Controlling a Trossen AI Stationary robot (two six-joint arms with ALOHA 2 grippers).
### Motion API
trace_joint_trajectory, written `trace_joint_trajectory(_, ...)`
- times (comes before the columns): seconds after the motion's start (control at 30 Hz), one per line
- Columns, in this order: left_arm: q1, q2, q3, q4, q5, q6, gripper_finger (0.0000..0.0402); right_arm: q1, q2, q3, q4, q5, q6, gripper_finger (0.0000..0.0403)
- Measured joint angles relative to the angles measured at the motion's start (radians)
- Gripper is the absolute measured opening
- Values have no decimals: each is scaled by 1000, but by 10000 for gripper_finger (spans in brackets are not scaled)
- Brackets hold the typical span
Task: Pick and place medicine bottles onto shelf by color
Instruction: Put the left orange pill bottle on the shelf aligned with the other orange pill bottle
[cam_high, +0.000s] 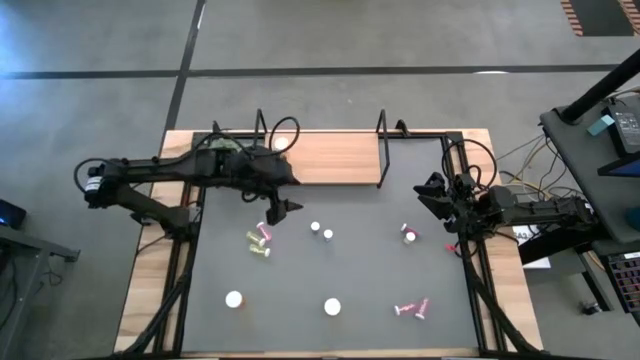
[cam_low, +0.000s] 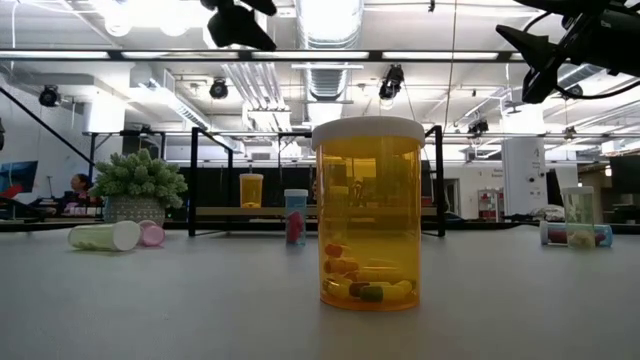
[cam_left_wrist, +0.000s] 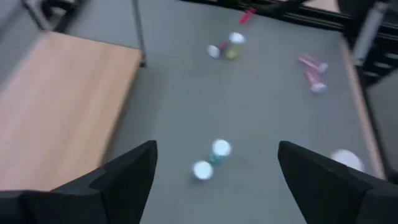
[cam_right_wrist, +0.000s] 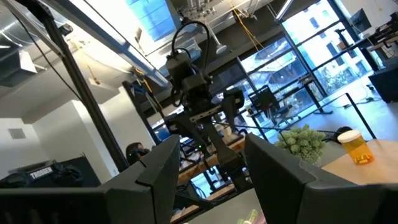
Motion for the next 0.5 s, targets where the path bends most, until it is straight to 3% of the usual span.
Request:
trace_joint_trajectory(0.2, -54, 13, -1, 0, 184, -48, 318, 0, 0, 0, 0, 0, 0, 171)
trace_joint_trajectory(0.5, -185, 18, -99, 37, 197, -271, 318, 0, 2, 0, 0, 0, 0, 171)
